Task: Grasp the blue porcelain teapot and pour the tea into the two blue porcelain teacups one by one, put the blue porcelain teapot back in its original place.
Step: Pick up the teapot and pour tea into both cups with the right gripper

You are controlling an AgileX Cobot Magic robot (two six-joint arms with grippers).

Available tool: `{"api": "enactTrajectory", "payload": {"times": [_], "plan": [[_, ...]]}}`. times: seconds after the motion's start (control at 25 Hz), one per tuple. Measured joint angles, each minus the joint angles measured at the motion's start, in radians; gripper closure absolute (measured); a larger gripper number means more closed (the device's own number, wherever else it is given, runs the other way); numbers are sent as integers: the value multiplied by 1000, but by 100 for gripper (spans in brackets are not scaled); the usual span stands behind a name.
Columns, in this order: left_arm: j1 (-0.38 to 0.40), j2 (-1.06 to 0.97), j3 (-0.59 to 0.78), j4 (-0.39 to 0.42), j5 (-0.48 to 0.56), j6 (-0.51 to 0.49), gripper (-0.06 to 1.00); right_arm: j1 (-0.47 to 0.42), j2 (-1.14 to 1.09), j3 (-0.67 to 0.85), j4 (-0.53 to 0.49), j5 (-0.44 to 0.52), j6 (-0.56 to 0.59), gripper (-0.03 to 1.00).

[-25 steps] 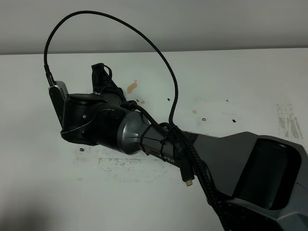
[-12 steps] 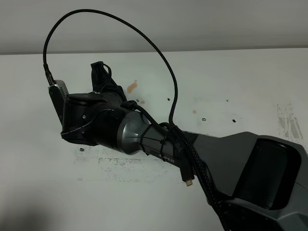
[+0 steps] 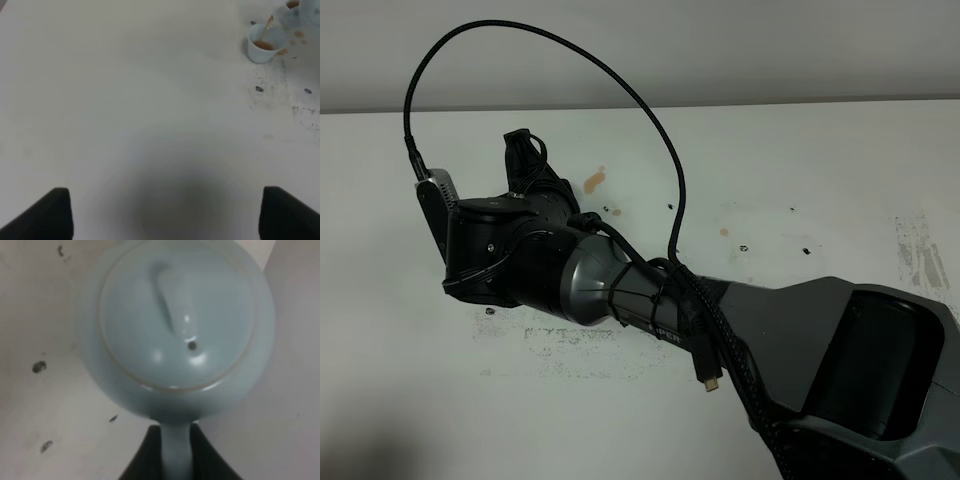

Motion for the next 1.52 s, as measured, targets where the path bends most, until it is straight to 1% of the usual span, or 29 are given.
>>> {"api": "enactTrajectory", "payload": {"times": [1.52], "plan": [[0,0,0,0,0,-1,22,0,0,0,-3,3,0,93]]}}
